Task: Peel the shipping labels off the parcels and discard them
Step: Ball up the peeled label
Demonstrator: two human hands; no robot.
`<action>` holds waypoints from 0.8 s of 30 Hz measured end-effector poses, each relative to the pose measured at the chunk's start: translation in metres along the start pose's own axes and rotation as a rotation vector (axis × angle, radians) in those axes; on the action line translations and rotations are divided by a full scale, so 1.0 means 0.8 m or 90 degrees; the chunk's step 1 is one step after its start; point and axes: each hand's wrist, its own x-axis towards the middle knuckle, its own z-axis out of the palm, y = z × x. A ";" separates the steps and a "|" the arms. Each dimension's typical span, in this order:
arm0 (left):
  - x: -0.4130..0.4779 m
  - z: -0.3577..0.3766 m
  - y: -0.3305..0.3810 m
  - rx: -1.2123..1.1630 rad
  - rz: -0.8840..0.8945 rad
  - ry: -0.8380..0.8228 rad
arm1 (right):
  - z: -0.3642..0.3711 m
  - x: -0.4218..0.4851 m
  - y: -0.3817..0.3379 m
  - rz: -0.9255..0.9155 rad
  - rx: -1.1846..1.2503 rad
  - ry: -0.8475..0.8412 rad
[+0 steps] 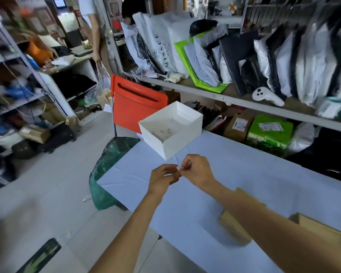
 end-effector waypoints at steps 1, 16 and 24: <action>0.010 -0.003 0.003 0.023 0.009 0.010 | 0.003 0.010 -0.003 0.002 -0.003 -0.004; 0.184 -0.057 0.070 0.767 0.119 -0.007 | 0.009 0.193 -0.018 0.005 -0.092 -0.052; 0.262 -0.068 0.126 0.866 0.160 -0.042 | 0.037 0.286 -0.032 0.013 -0.155 -0.023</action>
